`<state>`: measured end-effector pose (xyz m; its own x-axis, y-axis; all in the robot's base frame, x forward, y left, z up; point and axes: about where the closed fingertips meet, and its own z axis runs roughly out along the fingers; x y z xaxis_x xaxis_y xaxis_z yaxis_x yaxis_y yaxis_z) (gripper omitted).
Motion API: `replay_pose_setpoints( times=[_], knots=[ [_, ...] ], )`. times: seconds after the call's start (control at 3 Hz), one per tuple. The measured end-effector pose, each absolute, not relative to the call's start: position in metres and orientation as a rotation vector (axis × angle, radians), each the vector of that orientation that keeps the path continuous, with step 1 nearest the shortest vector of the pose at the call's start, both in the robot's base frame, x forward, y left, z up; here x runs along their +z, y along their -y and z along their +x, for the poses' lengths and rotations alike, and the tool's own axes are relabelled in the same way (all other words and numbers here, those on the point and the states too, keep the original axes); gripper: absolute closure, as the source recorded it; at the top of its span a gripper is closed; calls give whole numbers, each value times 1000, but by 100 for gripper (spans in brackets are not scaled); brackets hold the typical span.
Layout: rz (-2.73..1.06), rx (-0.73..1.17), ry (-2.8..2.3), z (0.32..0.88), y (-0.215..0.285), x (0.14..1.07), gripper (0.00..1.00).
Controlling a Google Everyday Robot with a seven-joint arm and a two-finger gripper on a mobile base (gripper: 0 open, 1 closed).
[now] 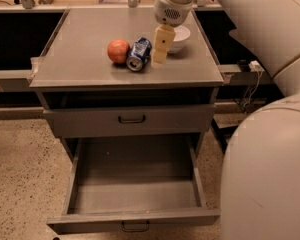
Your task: Place apple into middle drawer
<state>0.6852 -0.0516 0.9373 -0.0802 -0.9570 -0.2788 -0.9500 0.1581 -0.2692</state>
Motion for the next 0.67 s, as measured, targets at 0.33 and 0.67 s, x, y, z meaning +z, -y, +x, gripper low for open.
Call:
replay_pose_setpoints(
  times=[0.33,0.67],
  knots=[
    [-1814,-26,-2055,685,51,938,0],
    [-1800,29,-2010,698,34,935,0]
  ],
)
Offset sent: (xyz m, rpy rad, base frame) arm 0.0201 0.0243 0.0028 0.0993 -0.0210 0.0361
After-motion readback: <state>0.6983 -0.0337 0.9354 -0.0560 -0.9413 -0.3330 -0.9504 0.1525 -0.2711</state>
